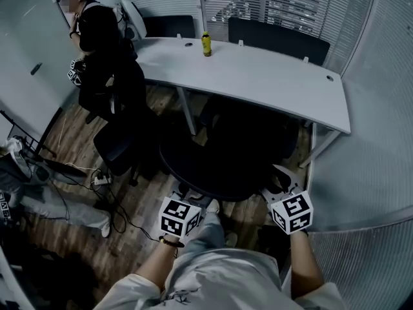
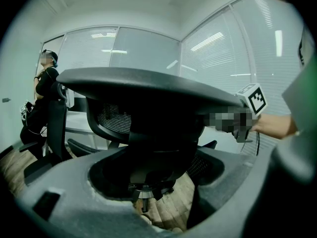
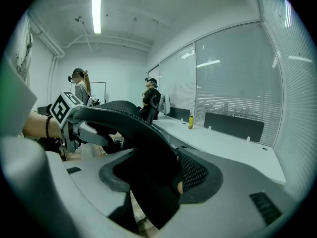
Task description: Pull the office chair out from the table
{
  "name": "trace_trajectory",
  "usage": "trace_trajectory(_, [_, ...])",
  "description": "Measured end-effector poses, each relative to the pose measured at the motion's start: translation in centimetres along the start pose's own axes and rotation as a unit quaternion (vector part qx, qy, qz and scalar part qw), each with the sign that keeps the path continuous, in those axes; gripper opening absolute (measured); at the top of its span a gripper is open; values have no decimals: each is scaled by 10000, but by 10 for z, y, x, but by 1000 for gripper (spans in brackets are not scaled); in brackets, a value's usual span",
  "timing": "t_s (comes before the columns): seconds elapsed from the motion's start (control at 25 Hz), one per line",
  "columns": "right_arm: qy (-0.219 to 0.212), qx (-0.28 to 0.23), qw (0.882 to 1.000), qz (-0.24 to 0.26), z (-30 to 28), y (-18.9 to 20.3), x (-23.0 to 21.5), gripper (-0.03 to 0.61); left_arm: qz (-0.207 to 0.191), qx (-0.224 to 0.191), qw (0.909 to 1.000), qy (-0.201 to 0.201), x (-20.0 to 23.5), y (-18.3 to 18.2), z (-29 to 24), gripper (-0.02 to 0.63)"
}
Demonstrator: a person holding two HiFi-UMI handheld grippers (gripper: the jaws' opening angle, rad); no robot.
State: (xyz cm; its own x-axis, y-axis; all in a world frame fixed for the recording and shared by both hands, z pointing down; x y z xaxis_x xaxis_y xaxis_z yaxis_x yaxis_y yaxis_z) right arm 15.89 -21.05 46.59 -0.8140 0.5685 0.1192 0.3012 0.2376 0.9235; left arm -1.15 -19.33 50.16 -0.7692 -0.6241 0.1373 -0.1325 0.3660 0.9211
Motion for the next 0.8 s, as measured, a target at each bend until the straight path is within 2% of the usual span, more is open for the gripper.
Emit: trace_trajectory(0.8, [51, 80, 9999, 89, 22, -3, 51, 227, -120, 158, 9996, 192, -6, 21, 49, 328])
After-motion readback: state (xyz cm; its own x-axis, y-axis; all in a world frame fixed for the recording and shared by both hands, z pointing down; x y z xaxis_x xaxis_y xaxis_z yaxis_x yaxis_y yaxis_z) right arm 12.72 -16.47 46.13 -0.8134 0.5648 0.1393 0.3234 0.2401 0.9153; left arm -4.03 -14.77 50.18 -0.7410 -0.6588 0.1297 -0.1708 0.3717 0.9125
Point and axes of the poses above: the fingertips, and each gripper's own axes: z backward along the fingers, x to its left, y out of its underside, the point moved 1 cm from there along z, backward along the fingers, and after that the axes turned 5 degrees about y, right-handed, at the moved point
